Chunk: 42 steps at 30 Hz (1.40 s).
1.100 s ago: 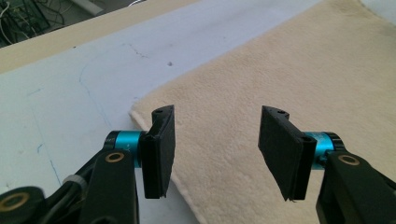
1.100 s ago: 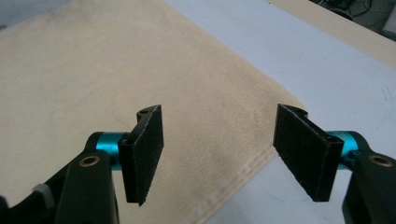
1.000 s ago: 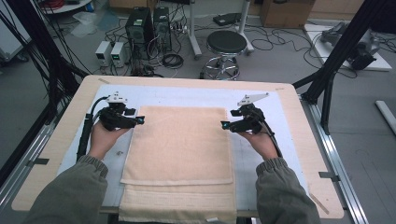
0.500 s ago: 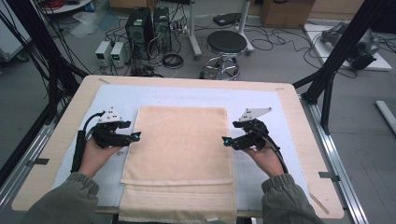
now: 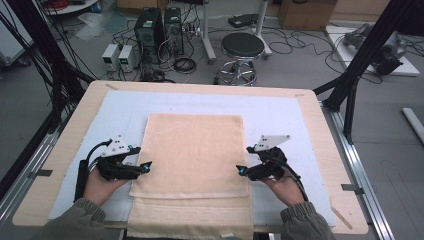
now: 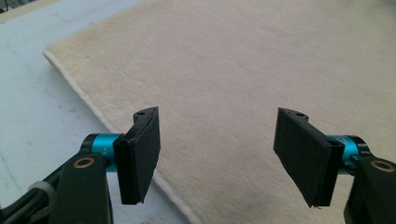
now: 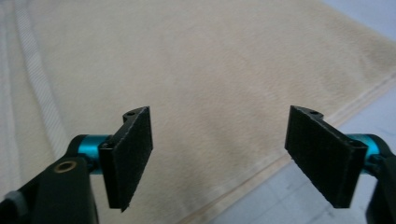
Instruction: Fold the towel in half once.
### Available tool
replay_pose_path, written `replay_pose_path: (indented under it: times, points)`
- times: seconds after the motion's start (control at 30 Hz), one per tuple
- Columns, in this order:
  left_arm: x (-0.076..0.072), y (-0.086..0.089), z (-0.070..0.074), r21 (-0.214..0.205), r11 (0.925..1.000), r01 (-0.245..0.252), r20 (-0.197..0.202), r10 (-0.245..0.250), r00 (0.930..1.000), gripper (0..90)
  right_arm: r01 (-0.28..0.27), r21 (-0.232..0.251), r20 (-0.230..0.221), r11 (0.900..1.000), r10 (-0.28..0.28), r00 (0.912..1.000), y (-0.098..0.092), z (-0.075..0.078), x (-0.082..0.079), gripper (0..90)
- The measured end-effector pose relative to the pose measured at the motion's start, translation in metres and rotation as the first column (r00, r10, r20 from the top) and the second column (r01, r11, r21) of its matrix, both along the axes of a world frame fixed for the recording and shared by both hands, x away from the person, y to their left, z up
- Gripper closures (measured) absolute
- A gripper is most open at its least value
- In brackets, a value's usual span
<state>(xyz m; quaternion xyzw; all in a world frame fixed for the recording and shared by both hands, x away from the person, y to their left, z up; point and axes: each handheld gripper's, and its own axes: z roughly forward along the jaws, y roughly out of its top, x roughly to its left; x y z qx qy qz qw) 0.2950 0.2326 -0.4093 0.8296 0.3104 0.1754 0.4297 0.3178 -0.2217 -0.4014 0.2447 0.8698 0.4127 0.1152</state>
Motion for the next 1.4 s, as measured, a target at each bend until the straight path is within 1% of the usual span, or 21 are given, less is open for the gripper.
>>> replay_pose_path:
  times: [0.03,0.17,0.2,0.23,0.3,0.4,0.5,0.53,0.63,0.67,0.7,0.77,0.8,0.87,0.93,1.03,1.1,1.23,1.3,1.37,1.4]
  points:
    - [-0.003,-0.001,-0.002,-0.004,1.0,0.001,-0.003,-0.001,1.0,32.2,-0.005,-0.005,0.001,1.0,0.005,1.0,0.001,-0.002,-0.003,25.3]
    - [-0.009,-0.003,-0.008,0.018,0.9993,0.031,-0.018,-0.031,0.9994,34.6,-0.04,-0.009,-0.012,0.9992,0.04,0.9991,0.006,-0.013,-0.012,32.1]
    - [-0.01,-0.003,-0.01,0.022,0.9992,0.033,-0.027,-0.032,0.9991,34.8,-0.048,-0.014,-0.013,0.9987,0.048,0.9988,0.007,-0.015,-0.012,34.1]
    - [-0.01,-0.003,-0.012,0.027,0.9989,0.038,-0.032,-0.037,0.9988,35.0,-0.059,-0.018,-0.027,0.9981,0.059,0.9979,0.008,-0.018,-0.012,35.6]
    - [-0.011,-0.002,-0.015,0.024,0.9987,0.045,-0.045,-0.044,0.998,36.2,-0.064,-0.027,-0.041,0.9976,0.063,0.9972,0.009,-0.021,-0.012,38.2]
    - [-0.01,-0.003,-0.019,0.03,0.9982,0.052,-0.057,-0.05,0.9971,36.6,-0.067,-0.024,-0.049,0.9974,0.066,0.9966,0.01,-0.024,-0.01,40.7]
    - [-0.011,-0.006,-0.023,0.044,0.9966,0.07,-0.071,-0.067,0.9953,40.3,-0.078,-0.031,-0.052,0.9965,0.076,0.9957,0.011,-0.027,-0.009,45.7]
    - [-0.01,-0.006,-0.024,0.056,0.995,0.083,-0.075,-0.079,0.9941,42.2,-0.082,-0.039,-0.056,0.9959,0.08,0.9953,0.012,-0.028,-0.009,48.3]
    - [-0.01,-0.009,-0.027,0.064,0.9918,0.111,-0.081,-0.105,0.9911,49.4,-0.089,-0.073,-0.067,0.9933,0.084,0.9942,0.015,-0.032,-0.009,55.7]
    - [-0.01,-0.01,-0.027,0.069,0.9908,0.116,-0.083,-0.11,0.9904,51.1,-0.096,-0.079,-0.063,0.9922,0.091,0.9938,0.016,-0.033,-0.009,57.0]
    - [-0.01,-0.01,-0.027,0.064,0.9905,0.122,-0.087,-0.116,0.9894,53.6,-0.095,-0.084,-0.068,0.992,0.089,0.9937,0.017,-0.034,-0.01,59.1]
    - [-0.01,-0.011,-0.028,0.069,0.9893,0.129,-0.084,-0.123,0.9889,58.1,-0.106,-0.088,-0.056,0.9905,0.101,0.9933,0.018,-0.034,-0.009,62.7]
    - [-0.01,-0.011,-0.028,0.065,0.9891,0.132,-0.084,-0.127,0.9884,60.9,-0.105,-0.087,-0.056,0.9906,0.101,0.9933,0.017,-0.034,-0.009,65.1]
    - [-0.01,-0.013,-0.028,0.072,0.9885,0.133,-0.083,-0.127,0.9884,65.4,-0.104,-0.083,-0.07,0.9912,0.098,0.9927,0.017,-0.033,-0.009,68.8]
    - [-0.01,-0.014,-0.028,0.075,0.9879,0.136,-0.084,-0.13,0.988,70.0,-0.112,-0.079,-0.062,0.9906,0.107,0.9923,0.017,-0.034,-0.007,72.7]
    - [-0.009,-0.016,-0.027,0.074,0.988,0.136,-0.084,-0.129,0.988,76.5,-0.119,-0.071,-0.07,0.9904,0.114,0.9911,0.017,-0.034,-0.006,77.9]
    - [-0.008,-0.017,-0.027,0.078,0.9879,0.134,-0.085,-0.127,0.9882,79.7,-0.119,-0.072,-0.065,0.9902,0.115,0.9913,0.016,-0.033,-0.006,80.0]
    - [-0.008,-0.017,-0.025,0.083,0.9877,0.132,-0.079,-0.126,0.9889,83.1,-0.122,-0.068,-0.071,0.9902,0.117,0.9906,0.015,-0.032,-0.005,83.4]
    - [-0.008,-0.017,-0.023,0.083,0.988,0.13,-0.073,-0.125,0.9895,84.3,-0.123,-0.071,-0.065,0.9899,0.118,0.9909,0.015,-0.031,-0.005,84.3]
    - [-0.009,-0.017,-0.021,0.072,0.9901,0.121,-0.068,-0.116,0.991,84.8,-0.123,-0.07,-0.061,0.9899,0.119,0.991,0.014,-0.03,-0.005,84.9]
    - [-0.009,-0.017,-0.02,0.073,0.9898,0.122,-0.061,-0.118,0.9911,84.9,-0.122,-0.067,-0.061,0.9902,0.118,0.9911,0.014,-0.029,-0.005,85.1]
